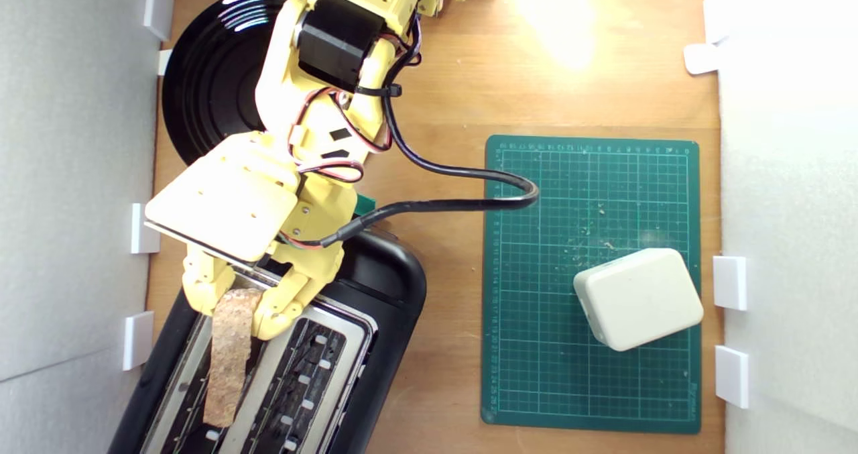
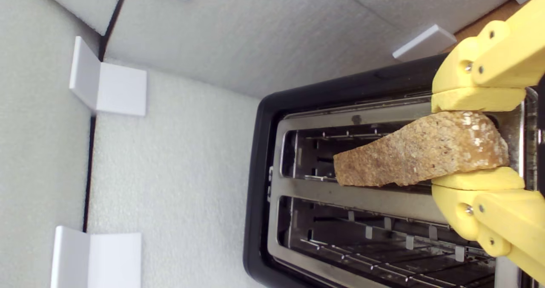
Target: Pick bread and place in toaster
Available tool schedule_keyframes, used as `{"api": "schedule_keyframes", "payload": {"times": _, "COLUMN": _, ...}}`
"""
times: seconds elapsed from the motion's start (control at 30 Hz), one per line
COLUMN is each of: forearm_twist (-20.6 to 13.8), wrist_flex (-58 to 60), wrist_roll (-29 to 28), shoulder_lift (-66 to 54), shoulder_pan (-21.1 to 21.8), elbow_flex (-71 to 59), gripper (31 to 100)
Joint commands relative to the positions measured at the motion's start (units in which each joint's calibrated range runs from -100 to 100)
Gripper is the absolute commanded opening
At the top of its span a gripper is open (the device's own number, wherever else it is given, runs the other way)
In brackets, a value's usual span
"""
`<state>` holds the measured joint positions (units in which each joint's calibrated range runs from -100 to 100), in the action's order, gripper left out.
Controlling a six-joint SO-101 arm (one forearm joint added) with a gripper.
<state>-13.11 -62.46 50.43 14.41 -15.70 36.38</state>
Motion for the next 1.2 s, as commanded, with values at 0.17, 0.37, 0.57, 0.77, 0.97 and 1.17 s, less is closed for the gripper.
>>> {"api": "schedule_keyframes", "payload": {"times": 0.17, "forearm_twist": 1.0, "wrist_flex": -0.5, "wrist_roll": -0.2, "shoulder_lift": 6.6, "shoulder_pan": 1.5, "elbow_flex": -0.8, "gripper": 58.6}}
{"api": "schedule_keyframes", "payload": {"times": 0.37, "forearm_twist": 1.0, "wrist_flex": -0.5, "wrist_roll": -0.2, "shoulder_lift": 5.1, "shoulder_pan": 1.6, "elbow_flex": -0.9, "gripper": 63.2}}
{"api": "schedule_keyframes", "payload": {"times": 0.57, "forearm_twist": 1.1, "wrist_flex": -0.5, "wrist_roll": -0.2, "shoulder_lift": 4.7, "shoulder_pan": 1.6, "elbow_flex": -0.9, "gripper": 80.8}}
{"api": "schedule_keyframes", "payload": {"times": 0.77, "forearm_twist": 1.2, "wrist_flex": -0.5, "wrist_roll": -0.2, "shoulder_lift": 4.0, "shoulder_pan": 1.7, "elbow_flex": -0.8, "gripper": 87.2}}
{"api": "schedule_keyframes", "payload": {"times": 0.97, "forearm_twist": 6.0, "wrist_flex": -0.5, "wrist_roll": 0.2, "shoulder_lift": -2.0, "shoulder_pan": 2.4, "elbow_flex": -0.8, "gripper": 87.2}}
{"api": "schedule_keyframes", "payload": {"times": 1.17, "forearm_twist": 5.4, "wrist_flex": -0.4, "wrist_roll": 0.4, "shoulder_lift": -13.7, "shoulder_pan": 3.7, "elbow_flex": -0.9, "gripper": 86.5}}
